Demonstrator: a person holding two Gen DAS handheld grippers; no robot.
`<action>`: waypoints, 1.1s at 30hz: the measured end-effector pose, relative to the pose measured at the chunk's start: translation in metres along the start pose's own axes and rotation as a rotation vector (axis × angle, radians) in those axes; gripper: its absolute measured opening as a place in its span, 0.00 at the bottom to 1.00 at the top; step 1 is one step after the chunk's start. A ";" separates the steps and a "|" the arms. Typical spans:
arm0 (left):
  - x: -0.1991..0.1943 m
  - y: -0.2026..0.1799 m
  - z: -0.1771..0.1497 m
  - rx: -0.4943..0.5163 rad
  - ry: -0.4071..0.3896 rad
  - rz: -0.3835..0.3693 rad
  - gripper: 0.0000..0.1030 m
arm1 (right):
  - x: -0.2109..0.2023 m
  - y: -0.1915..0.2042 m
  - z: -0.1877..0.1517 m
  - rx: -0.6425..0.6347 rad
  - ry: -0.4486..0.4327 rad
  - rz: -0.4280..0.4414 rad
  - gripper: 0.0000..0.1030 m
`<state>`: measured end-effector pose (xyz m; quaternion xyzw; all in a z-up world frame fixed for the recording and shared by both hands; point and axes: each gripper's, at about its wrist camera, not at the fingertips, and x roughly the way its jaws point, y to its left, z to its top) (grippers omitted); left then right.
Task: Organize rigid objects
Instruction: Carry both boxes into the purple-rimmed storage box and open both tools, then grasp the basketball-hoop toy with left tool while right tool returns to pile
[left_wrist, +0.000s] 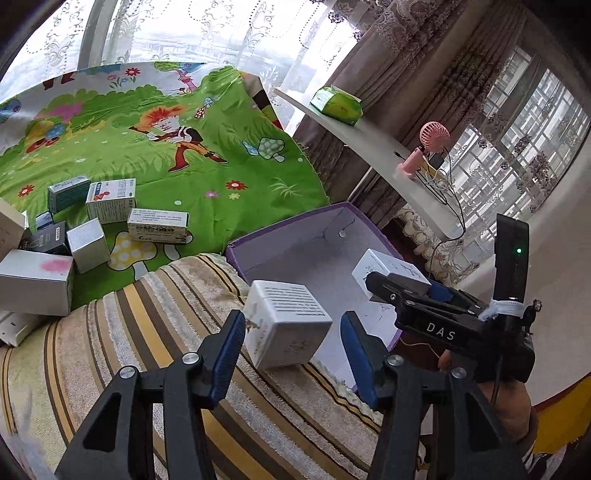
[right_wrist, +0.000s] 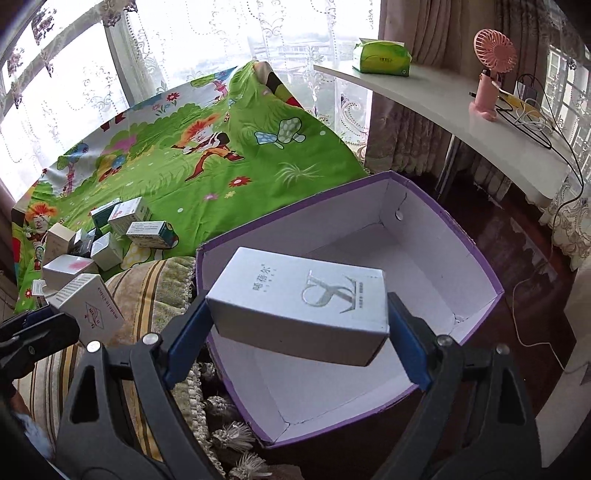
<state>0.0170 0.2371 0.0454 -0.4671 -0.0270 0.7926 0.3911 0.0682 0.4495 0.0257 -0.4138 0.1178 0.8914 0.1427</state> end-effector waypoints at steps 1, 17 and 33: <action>0.000 0.000 -0.001 -0.001 0.001 -0.002 0.63 | 0.001 -0.002 0.000 0.003 0.004 -0.003 0.89; -0.047 0.041 -0.014 -0.097 -0.122 0.081 0.72 | -0.016 0.003 0.006 -0.023 -0.094 0.020 1.00; -0.139 0.168 -0.058 -0.454 -0.341 0.214 0.72 | -0.015 0.022 0.003 -0.041 -0.044 0.210 1.00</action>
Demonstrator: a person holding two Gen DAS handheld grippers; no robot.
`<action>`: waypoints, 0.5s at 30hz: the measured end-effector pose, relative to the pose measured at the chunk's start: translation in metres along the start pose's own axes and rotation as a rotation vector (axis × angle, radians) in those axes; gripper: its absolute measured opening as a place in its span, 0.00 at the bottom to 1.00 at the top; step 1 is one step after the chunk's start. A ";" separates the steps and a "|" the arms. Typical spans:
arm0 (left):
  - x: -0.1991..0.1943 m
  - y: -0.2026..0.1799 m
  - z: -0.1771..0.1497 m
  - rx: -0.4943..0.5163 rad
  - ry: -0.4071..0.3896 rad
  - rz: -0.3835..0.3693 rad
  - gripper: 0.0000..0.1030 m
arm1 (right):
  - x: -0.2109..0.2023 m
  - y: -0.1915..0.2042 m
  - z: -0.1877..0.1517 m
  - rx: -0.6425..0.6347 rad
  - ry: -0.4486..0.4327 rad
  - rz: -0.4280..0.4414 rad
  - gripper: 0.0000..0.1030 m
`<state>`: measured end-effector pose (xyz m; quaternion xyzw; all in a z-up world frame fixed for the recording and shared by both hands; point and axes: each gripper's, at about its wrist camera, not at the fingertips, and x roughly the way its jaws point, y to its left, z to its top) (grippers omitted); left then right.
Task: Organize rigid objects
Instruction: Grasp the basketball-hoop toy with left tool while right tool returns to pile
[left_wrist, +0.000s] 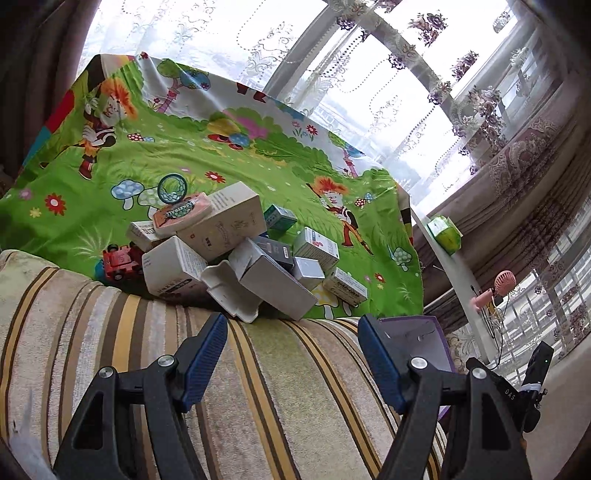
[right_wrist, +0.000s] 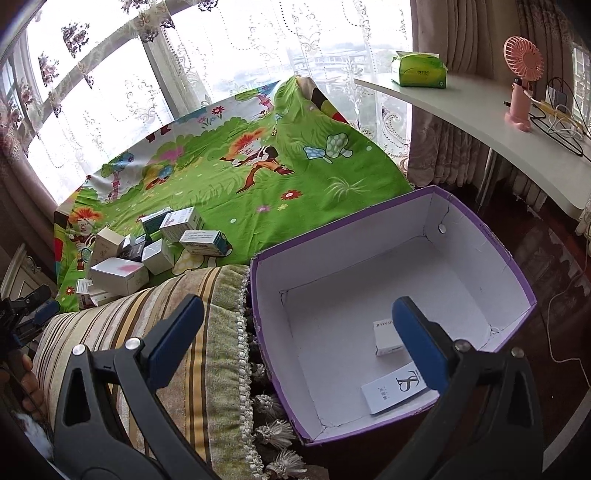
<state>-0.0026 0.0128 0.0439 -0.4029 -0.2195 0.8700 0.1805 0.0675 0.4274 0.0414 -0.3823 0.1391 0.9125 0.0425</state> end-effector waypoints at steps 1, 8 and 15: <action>-0.003 0.007 0.002 -0.014 -0.008 0.006 0.72 | 0.001 0.002 0.000 -0.005 0.002 0.004 1.00; -0.007 0.042 0.022 -0.092 -0.044 0.044 0.66 | 0.010 0.022 0.002 -0.037 0.030 0.048 1.00; -0.002 0.064 0.049 -0.136 -0.056 0.062 0.64 | 0.025 0.053 0.011 -0.068 0.057 0.114 1.00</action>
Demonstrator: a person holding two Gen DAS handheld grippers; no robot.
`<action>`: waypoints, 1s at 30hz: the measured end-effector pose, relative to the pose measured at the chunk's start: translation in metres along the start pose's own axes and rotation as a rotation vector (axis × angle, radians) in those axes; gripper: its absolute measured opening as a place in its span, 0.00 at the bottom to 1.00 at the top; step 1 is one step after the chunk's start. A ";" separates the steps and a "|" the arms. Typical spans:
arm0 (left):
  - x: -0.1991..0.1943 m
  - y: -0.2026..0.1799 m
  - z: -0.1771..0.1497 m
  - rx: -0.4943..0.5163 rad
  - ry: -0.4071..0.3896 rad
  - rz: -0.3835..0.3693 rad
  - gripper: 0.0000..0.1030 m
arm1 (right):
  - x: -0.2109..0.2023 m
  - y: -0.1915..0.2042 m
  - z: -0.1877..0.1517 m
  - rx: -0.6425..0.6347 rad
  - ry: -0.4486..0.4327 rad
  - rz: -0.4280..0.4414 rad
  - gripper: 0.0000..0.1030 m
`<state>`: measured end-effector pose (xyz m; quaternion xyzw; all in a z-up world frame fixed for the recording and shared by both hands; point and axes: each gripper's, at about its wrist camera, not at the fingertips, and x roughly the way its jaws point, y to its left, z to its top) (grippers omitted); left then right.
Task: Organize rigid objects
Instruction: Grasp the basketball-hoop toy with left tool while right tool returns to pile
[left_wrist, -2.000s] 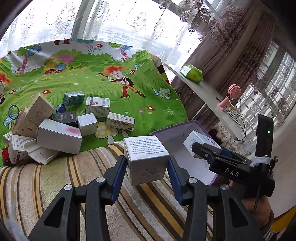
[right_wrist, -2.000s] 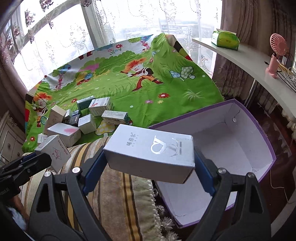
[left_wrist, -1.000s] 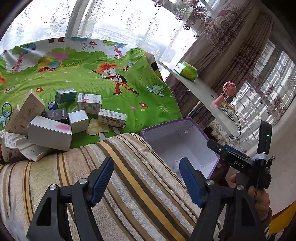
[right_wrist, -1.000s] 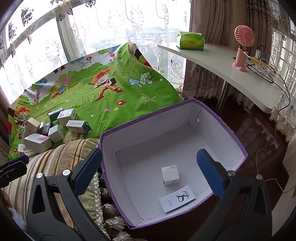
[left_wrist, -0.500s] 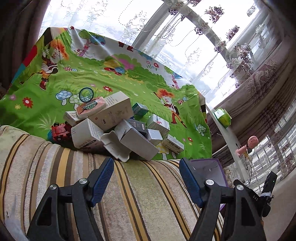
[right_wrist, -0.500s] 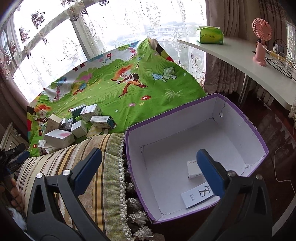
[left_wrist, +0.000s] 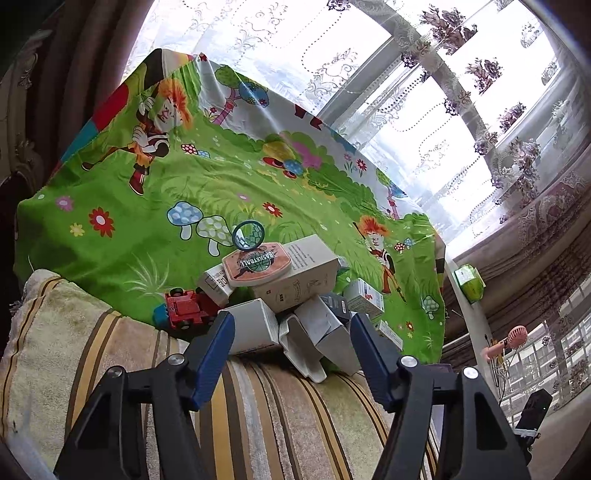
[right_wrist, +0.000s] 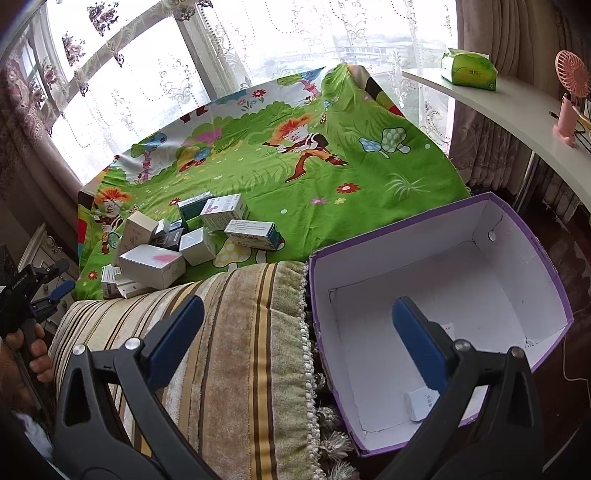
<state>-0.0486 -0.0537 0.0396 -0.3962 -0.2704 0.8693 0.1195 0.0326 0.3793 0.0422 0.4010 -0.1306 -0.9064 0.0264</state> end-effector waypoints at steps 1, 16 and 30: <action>0.002 0.003 0.005 -0.008 0.001 0.000 0.64 | 0.004 0.004 0.002 0.000 0.007 0.013 1.00; 0.064 0.019 0.055 -0.101 0.053 0.049 0.65 | 0.058 0.077 0.031 0.028 0.149 0.194 1.00; 0.114 0.028 0.069 -0.129 0.136 0.119 0.63 | 0.110 0.125 0.034 0.080 0.310 0.270 1.00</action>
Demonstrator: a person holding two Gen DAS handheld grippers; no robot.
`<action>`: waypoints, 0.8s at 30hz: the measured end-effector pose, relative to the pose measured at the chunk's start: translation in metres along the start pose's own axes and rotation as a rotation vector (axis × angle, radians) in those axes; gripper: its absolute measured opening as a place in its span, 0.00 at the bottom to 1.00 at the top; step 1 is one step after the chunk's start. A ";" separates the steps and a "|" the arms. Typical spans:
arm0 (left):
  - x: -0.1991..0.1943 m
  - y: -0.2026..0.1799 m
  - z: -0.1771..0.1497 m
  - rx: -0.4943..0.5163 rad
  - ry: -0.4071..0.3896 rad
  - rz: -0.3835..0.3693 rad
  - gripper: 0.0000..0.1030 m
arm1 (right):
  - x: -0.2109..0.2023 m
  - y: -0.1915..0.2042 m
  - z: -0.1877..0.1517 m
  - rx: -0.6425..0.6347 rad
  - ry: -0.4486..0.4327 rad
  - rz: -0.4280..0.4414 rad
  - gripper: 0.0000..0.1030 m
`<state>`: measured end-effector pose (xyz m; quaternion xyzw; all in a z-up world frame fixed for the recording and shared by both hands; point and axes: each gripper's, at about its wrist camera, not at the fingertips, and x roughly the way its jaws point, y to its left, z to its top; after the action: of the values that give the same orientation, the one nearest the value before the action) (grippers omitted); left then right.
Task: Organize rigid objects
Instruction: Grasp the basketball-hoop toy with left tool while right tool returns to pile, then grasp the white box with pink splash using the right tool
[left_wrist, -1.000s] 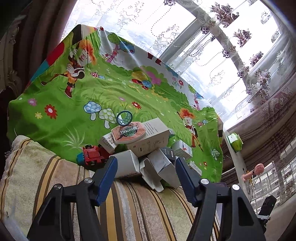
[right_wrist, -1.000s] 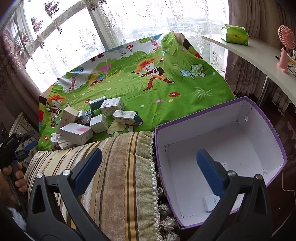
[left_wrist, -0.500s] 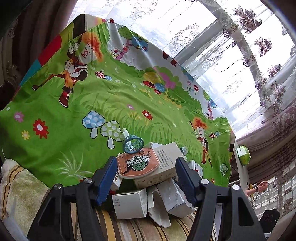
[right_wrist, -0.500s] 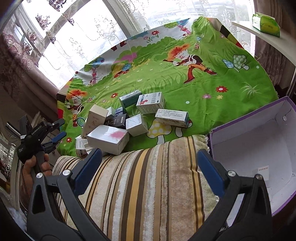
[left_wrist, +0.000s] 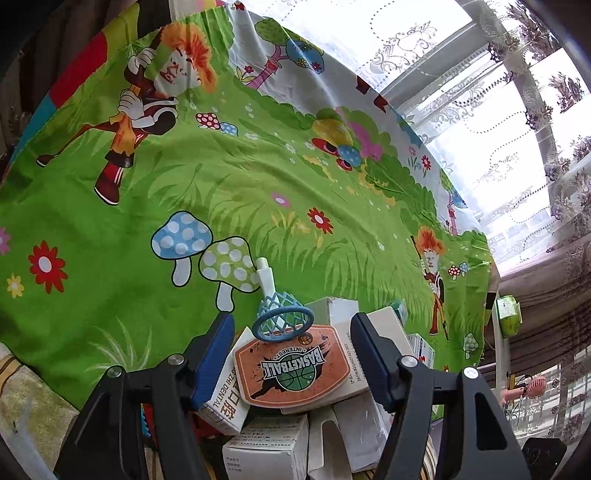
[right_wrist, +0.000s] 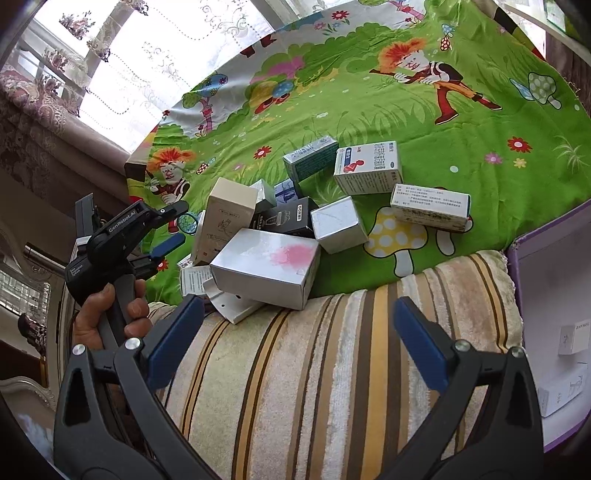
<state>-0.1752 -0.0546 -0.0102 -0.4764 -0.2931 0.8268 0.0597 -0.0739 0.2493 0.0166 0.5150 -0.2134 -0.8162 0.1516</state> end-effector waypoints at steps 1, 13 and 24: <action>0.001 0.000 0.000 0.005 0.003 -0.001 0.57 | 0.004 0.000 0.001 0.012 0.010 0.002 1.00; -0.011 0.011 -0.006 0.006 -0.024 -0.036 0.34 | 0.045 0.007 0.015 0.102 0.096 -0.001 1.00; -0.068 0.004 -0.037 0.073 -0.185 -0.095 0.34 | 0.059 0.022 0.024 0.088 0.113 -0.014 1.00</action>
<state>-0.1073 -0.0673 0.0252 -0.3810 -0.2895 0.8736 0.0889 -0.1198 0.2075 -0.0088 0.5679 -0.2366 -0.7768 0.1346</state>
